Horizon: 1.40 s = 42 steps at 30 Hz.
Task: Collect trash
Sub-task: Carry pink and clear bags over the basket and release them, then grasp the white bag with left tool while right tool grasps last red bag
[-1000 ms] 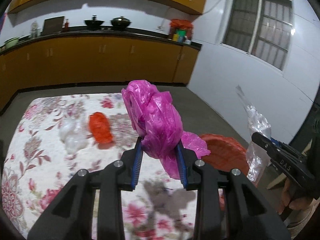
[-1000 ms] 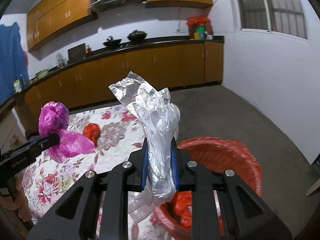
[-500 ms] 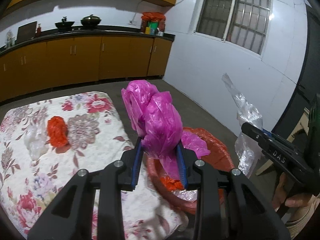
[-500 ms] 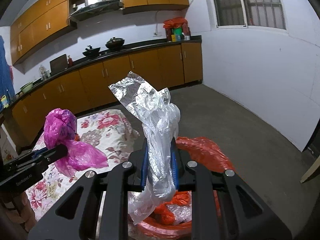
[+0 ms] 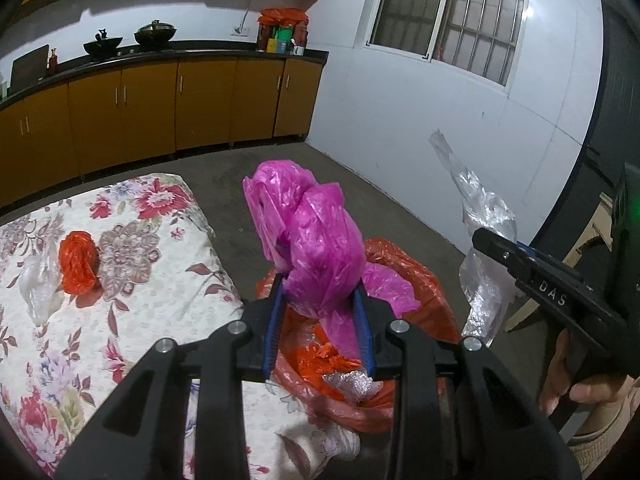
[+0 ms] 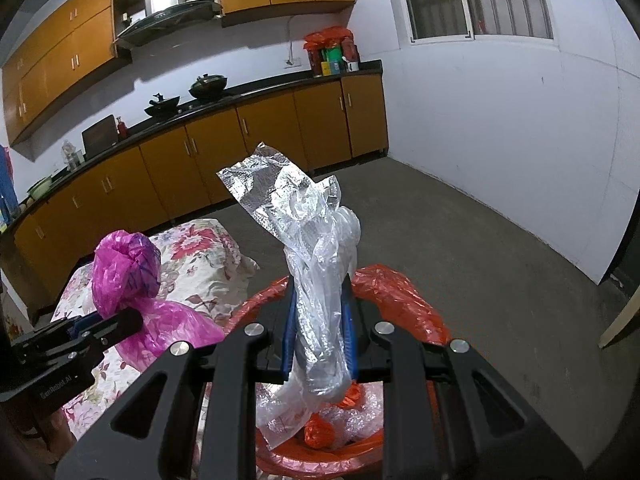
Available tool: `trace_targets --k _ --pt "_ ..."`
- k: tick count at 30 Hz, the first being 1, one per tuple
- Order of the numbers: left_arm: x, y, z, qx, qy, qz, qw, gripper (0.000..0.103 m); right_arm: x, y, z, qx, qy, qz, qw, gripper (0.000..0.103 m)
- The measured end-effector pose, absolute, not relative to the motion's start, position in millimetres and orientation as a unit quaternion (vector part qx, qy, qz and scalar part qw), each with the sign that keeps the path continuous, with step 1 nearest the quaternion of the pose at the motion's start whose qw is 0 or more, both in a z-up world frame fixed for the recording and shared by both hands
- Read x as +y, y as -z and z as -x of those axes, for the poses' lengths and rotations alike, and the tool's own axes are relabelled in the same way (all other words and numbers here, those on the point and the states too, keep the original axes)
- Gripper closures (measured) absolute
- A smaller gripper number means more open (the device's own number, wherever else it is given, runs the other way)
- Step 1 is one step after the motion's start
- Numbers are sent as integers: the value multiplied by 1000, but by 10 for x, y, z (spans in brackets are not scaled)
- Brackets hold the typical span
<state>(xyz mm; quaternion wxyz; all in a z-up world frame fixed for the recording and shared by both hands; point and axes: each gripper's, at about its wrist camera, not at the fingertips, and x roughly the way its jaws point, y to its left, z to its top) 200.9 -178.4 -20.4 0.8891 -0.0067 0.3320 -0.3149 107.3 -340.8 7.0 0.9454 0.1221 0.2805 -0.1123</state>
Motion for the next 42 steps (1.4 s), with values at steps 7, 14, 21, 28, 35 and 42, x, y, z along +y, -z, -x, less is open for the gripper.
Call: trace_targets --k 7,14,21,28,35,42 --pt "-1937 333 -2088 348 324 7 880 71 -3477 -37 -1152 286 117 -132 942 83" --pt "-2110 519 -2168 366 331 0 870 68 -3550 48 -1216 293 122 -138 938 82" --pt "-2182 716 -2255 385 327 -1 863 60 -3583 142 -1263 298 120 -149 935 63" --pt "-2024 811 -2318 393 306 5 867 51 -3596 161 -1220 297 127 -148 935 49" --pt "-1683 808 -2350 381 252 6 890 35 -3539 145 -1229 295 131 -136 937 39" --pt "-1087 846 -2418 374 174 7 911 24 -3205 133 -1340 299 102 -92 944 32"
